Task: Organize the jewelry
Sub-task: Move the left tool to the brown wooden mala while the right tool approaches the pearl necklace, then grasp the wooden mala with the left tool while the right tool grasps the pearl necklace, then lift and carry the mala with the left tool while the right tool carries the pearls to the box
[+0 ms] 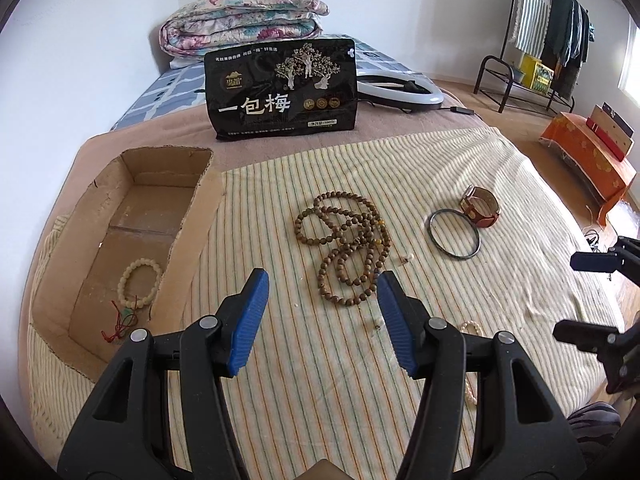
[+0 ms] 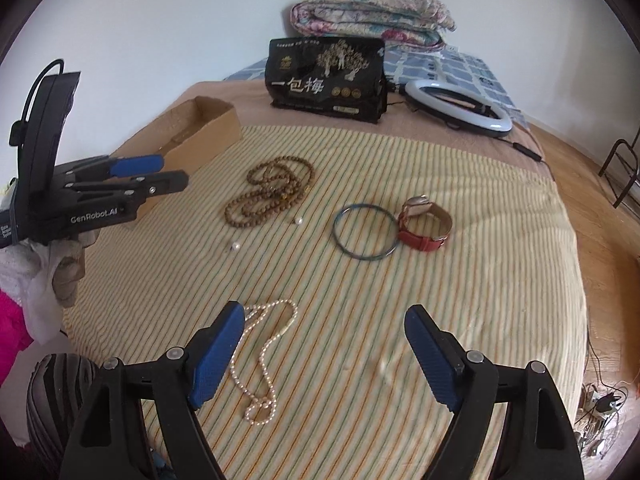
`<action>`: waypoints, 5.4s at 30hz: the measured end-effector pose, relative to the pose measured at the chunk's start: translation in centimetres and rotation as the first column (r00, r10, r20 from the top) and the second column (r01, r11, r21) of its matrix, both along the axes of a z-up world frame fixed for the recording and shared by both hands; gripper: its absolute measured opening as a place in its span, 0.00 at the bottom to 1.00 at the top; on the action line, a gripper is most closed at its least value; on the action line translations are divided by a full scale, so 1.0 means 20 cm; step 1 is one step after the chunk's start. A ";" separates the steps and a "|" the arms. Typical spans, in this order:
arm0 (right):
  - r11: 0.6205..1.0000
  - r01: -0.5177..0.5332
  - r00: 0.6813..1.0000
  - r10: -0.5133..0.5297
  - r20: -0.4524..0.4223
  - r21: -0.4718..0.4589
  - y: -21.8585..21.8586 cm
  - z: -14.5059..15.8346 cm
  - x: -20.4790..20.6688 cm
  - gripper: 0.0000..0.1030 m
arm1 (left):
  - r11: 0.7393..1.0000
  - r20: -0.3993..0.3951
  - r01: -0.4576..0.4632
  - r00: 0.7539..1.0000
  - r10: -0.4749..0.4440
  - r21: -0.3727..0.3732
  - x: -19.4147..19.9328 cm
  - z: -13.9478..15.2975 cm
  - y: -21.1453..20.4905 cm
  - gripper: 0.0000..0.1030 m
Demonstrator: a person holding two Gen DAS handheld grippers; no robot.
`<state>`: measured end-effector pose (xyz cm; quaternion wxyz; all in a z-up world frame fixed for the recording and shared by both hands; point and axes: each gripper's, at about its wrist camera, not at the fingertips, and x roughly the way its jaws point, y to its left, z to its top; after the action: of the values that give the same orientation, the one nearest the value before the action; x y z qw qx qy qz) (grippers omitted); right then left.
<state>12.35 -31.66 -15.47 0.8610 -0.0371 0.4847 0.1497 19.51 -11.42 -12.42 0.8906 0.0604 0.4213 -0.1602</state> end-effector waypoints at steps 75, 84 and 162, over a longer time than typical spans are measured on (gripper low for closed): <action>0.999 -0.021 1.000 0.021 -0.009 0.032 0.08 -0.05 0.00 0.01 | 0.994 -0.041 0.015 0.999 -0.019 -0.108 0.25 -0.06 -0.07 0.10; 0.998 0.019 0.996 -0.023 0.083 0.054 0.06 0.16 -0.04 0.01 | 0.988 0.010 0.001 1.000 0.001 -0.152 0.15 0.12 0.04 0.10; 0.982 -0.167 0.959 0.140 0.247 0.092 1.19 0.55 0.66 0.02 | 0.961 0.123 -0.203 0.966 0.228 -0.189 0.15 0.42 1.23 0.10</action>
<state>25.52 -7.90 -4.47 0.8996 -0.0441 0.3638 0.2374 22.48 13.12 -3.99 0.9326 -0.0528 0.3444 -0.0937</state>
